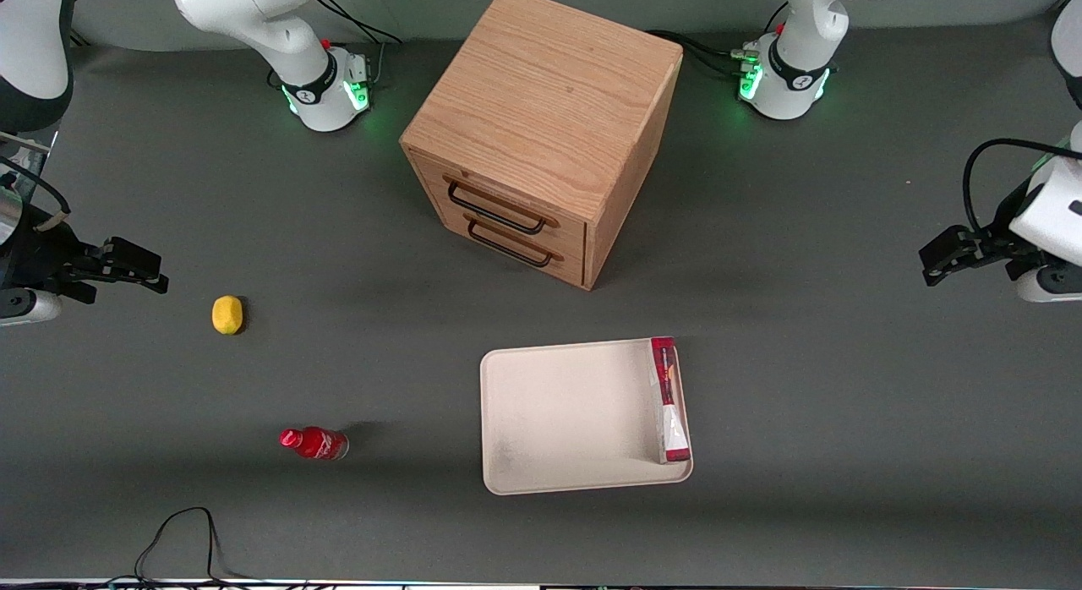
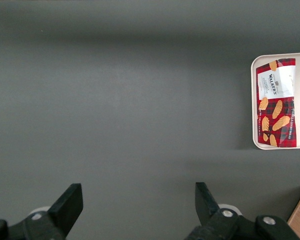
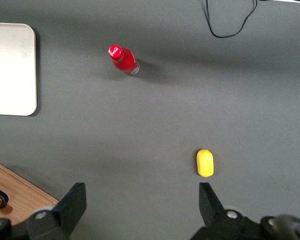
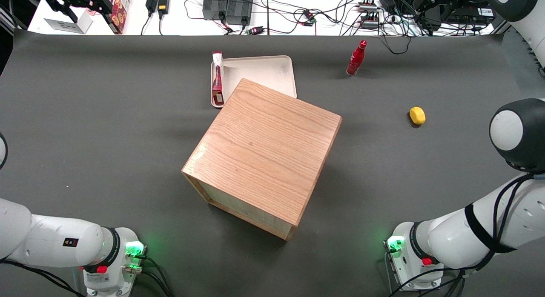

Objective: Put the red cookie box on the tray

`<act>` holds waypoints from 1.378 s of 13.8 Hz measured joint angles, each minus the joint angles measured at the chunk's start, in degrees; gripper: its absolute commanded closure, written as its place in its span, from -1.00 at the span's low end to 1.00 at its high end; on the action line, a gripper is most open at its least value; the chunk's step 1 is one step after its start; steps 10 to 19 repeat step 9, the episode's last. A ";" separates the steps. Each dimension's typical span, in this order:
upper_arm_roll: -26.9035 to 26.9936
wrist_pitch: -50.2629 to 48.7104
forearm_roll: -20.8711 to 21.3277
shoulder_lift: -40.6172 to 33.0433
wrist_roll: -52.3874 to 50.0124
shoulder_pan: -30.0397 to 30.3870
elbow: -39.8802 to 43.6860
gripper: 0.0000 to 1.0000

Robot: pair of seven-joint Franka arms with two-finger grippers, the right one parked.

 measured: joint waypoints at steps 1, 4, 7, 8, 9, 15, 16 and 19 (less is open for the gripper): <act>0.00 -1.08 -0.04 -0.29 0.02 0.02 0.74 -1.00; -0.02 -2.98 -1.35 -0.83 0.07 1.39 1.41 -1.00; -0.43 -4.23 -2.13 -1.01 0.61 3.25 1.41 -1.00; -1.15 -4.27 -2.19 -1.03 0.70 3.72 1.41 -1.00; -1.89 -4.29 -2.22 -1.03 0.70 3.93 1.41 -1.00; -1.89 -4.29 -2.22 -1.03 0.70 3.93 1.41 -1.00; -1.89 -4.29 -2.22 -1.03 0.70 3.93 1.41 -1.00; -1.89 -4.29 -2.22 -1.03 0.70 3.93 1.41 -1.00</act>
